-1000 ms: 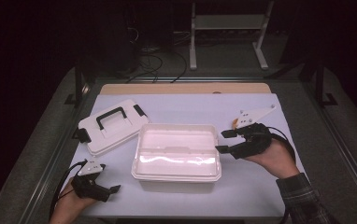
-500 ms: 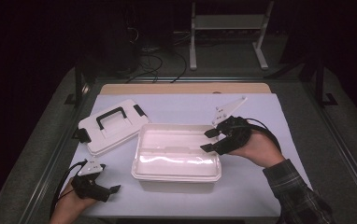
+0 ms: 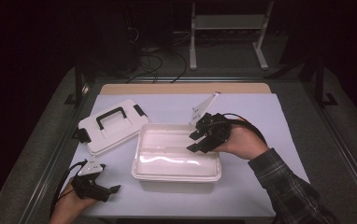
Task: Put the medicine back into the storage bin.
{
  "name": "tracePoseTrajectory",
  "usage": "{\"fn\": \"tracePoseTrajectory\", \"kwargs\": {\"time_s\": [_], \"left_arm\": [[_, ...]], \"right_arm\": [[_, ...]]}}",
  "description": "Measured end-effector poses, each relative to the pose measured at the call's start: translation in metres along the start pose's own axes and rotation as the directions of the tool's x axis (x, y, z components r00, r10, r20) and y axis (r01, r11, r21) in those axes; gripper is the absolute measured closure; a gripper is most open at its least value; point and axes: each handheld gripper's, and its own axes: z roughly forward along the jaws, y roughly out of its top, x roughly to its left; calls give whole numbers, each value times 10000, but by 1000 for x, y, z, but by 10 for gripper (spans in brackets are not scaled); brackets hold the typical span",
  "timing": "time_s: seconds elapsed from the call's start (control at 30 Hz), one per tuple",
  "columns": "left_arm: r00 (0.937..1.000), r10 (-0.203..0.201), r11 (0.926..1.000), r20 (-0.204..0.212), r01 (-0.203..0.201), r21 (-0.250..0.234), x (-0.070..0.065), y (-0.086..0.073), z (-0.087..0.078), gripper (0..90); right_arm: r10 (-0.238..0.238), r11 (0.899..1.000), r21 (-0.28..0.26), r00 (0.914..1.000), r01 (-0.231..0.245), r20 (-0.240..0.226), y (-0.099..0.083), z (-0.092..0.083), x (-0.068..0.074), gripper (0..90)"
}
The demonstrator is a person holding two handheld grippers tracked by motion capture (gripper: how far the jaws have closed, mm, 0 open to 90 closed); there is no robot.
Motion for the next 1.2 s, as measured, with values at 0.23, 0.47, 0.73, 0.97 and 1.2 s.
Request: {"fn": "tracePoseTrajectory", "kwargs": {"time_s": [0.23,0.47,0.73,0.97,1.2], "left_arm": [[10000,-4,10000,2,4,0,0,0,0,0],[10000,-6,10000,5,6,-5,0,0,0,0],[10000,-6,10000,7,6,-5,0,0,0,0],[10000,-8,10000,9,8,-5,0,0,0,0],[10000,-17,10000,11,17,-6,0,0,0,0]], "right_arm": [[-245,9977,628,9993,263,-280,15,14,2,611],[-495,9864,1540,9971,580,-581,31,32,1,698],[-571,9752,2091,9952,725,-789,41,46,0,754],[-556,9659,2473,9942,770,-924,43,53,0,848],[-689,9626,2533,9912,958,-1129,45,54,-1,882]]}}
